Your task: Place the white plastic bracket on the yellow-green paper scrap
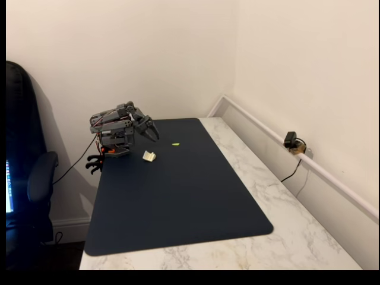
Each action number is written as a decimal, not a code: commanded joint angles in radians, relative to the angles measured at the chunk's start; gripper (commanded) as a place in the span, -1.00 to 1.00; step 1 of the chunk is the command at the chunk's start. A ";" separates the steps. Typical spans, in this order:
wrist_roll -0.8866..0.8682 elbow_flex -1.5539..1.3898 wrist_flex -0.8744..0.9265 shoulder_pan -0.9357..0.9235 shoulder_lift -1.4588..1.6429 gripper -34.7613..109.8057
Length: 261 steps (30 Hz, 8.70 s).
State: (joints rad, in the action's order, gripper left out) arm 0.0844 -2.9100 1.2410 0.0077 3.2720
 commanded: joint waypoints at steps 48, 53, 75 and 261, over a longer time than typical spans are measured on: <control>-0.603 1.247 0.322 0.517 -1.411 -0.48; -0.649 1.180 0.354 0.566 -1.344 -0.48; -0.844 0.706 0.150 0.762 -1.201 -0.09; -0.468 1.210 -0.031 -0.196 -1.701 -0.15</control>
State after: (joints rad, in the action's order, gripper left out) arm -0.3743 -1.7825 1.1505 -0.1902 1.4404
